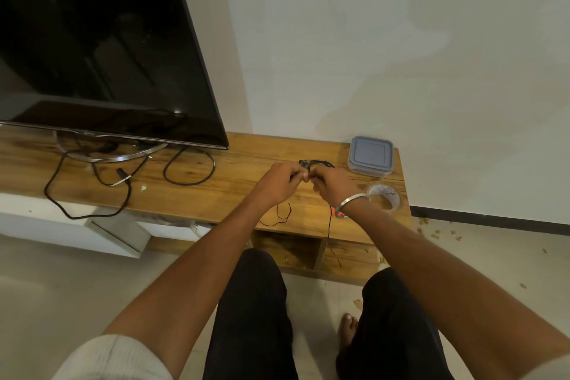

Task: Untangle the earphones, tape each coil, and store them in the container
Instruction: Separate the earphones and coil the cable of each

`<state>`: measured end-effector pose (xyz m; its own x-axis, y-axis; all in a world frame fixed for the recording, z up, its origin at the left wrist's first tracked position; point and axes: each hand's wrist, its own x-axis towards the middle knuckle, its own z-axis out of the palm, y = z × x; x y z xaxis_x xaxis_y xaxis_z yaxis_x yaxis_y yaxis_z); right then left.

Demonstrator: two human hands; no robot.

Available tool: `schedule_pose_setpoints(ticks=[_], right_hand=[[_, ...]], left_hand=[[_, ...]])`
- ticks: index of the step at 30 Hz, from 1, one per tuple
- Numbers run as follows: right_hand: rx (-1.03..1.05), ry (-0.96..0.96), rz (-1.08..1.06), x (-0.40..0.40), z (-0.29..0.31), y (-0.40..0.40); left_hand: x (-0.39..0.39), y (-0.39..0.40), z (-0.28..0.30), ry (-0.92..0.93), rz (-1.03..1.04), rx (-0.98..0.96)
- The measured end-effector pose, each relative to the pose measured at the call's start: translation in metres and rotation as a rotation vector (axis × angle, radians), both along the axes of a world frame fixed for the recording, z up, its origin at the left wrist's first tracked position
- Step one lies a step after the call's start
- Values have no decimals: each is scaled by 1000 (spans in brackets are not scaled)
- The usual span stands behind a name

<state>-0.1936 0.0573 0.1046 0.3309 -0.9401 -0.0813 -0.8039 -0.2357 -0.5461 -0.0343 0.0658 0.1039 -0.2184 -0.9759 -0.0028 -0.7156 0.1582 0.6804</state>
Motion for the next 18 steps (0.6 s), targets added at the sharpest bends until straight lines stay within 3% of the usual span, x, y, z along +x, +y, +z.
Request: schedule_pose_setpoints(ticks=[18], right_hand=[[-117,36,-127,-21,-9,-11]], left_hand=[[-14,3,-3,33,89,26]])
